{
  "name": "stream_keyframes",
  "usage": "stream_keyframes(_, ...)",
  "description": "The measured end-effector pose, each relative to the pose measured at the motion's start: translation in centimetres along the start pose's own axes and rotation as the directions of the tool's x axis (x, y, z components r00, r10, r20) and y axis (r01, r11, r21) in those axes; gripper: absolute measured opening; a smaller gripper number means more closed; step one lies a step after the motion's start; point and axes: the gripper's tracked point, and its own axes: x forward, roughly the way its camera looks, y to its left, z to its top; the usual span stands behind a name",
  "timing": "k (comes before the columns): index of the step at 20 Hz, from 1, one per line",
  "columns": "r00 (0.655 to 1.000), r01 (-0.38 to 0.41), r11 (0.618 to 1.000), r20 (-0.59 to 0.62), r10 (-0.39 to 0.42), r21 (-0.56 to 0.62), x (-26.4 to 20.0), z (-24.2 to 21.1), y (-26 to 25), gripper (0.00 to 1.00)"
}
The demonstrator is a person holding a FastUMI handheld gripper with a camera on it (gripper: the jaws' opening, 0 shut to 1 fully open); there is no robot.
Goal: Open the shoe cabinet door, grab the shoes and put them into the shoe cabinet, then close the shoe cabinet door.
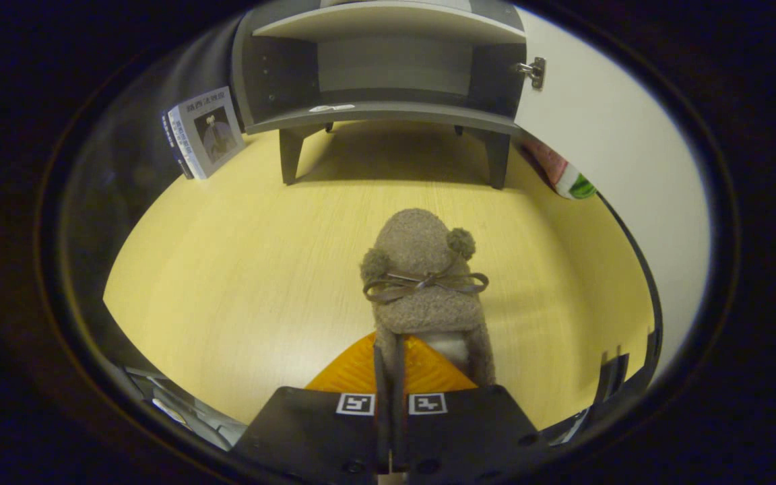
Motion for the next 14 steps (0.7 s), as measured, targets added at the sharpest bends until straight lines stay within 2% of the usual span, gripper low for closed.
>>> stream_keyframes(8,0.996,0.012,0.999,0.087,-0.015,0.036,-3.0,5.1,-1.2,0.03)
stream_keyframes(14,0.978,0.022,0.999,0.208,-0.028,0.032,-8.0,12.3,-0.8,0.03)
